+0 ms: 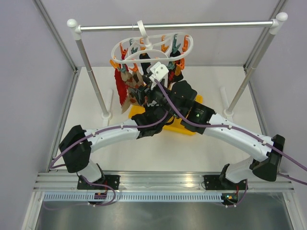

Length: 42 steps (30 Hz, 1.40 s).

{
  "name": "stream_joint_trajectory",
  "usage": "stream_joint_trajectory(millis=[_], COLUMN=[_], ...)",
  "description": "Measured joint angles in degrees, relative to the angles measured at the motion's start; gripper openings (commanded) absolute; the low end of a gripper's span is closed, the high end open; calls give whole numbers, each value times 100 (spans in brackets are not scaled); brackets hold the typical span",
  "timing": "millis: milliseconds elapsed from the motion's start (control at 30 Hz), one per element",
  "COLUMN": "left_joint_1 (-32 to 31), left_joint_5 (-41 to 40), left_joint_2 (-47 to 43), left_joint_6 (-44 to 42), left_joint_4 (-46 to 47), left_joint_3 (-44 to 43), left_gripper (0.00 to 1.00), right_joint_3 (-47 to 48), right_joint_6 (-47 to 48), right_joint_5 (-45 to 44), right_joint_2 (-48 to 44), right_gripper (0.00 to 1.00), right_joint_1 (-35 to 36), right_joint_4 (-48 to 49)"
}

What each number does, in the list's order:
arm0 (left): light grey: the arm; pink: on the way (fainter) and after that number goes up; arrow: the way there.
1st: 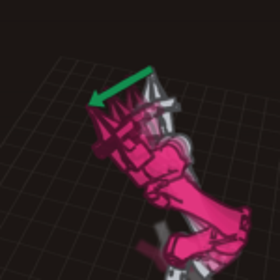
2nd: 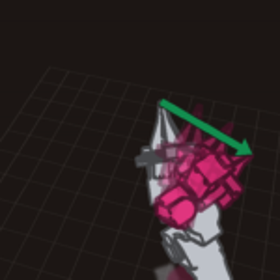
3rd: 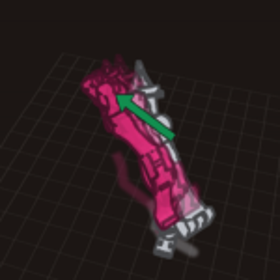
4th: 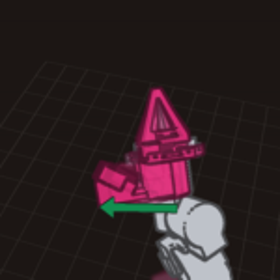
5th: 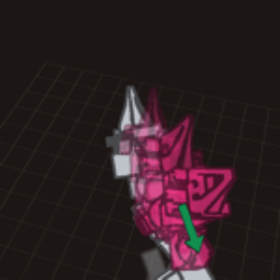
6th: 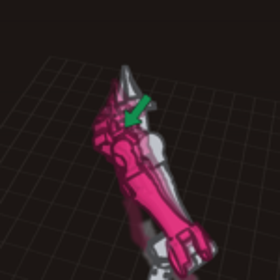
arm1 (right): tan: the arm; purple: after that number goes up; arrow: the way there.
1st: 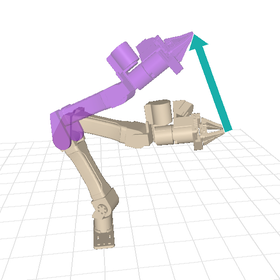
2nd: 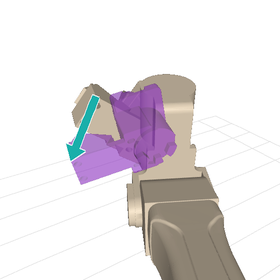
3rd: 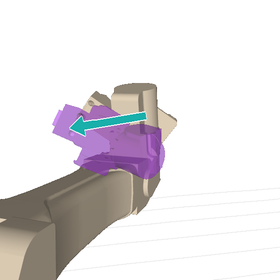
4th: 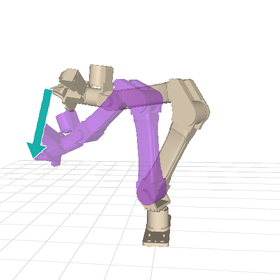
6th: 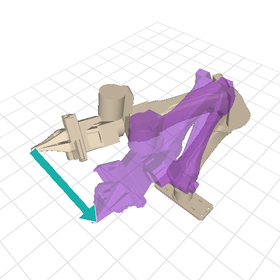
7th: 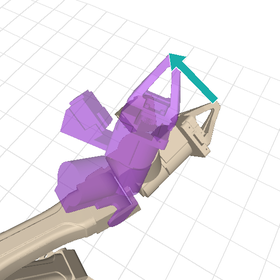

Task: Remove the socks clipped to the hanger

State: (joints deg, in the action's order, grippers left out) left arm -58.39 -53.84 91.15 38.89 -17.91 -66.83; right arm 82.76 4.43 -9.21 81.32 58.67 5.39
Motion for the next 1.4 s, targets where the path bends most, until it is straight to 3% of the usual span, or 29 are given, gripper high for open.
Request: stream_joint_trajectory(millis=[533, 933, 1300, 1400], left_joint_1=[-90, -101, -101, -101], left_joint_5=[-2, -2, 2, 2], left_joint_2=[9, -9, -125, -136], left_joint_6=[-81, -85, -85, -85], left_joint_4=[2, 2, 0, 0], left_joint_3=[-7, -7, 79, 83], left_gripper=[2, 2, 2, 2], right_joint_3=[669, 859, 909, 920], right_joint_6=[297, 612, 590, 590], right_joint_5=[-1040, -1019, -546, -476], right_joint_2=[715, 901, 962, 962], right_gripper=[75, 75, 61, 51], right_joint_1=[0, -2, -184, -201], right_joint_4=[455, 542, 531, 529])
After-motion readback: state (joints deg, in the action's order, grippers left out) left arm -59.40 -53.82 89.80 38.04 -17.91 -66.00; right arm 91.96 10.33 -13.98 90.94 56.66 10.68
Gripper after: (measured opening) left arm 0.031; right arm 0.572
